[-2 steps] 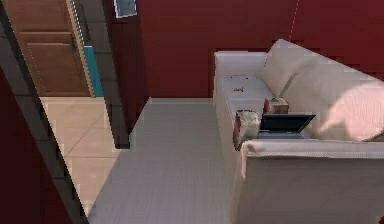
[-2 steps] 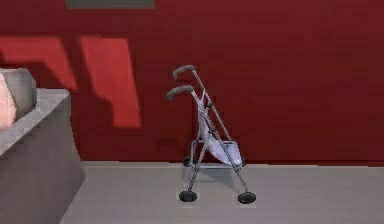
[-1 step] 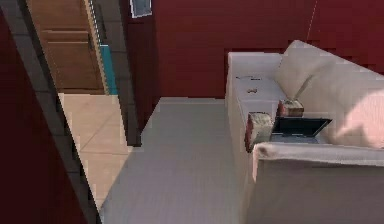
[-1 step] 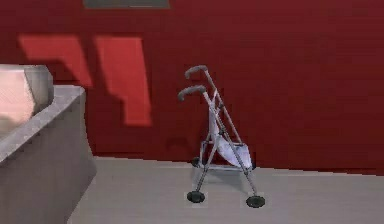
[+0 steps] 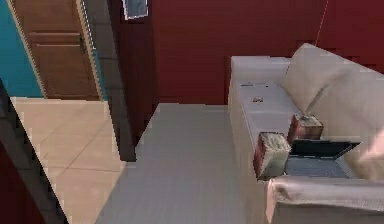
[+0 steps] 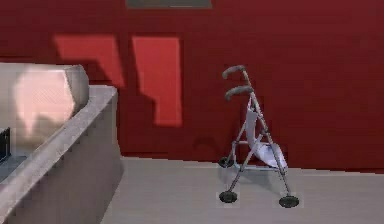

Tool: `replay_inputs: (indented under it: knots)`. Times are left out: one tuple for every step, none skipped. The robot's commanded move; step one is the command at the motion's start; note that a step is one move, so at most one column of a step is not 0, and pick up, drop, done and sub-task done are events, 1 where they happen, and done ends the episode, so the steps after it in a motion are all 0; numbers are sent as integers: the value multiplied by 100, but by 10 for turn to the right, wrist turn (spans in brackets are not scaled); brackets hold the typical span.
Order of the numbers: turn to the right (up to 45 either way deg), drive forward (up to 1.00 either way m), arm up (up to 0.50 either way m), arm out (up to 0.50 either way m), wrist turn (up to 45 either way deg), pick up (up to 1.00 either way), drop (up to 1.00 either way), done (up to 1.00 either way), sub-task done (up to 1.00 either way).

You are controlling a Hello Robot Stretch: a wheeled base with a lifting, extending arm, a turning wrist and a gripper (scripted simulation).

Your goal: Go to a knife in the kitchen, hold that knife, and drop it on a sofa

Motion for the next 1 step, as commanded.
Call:
replay_inputs:
  knots:
    - [-300,0,0,0,0,0,0,0,0]
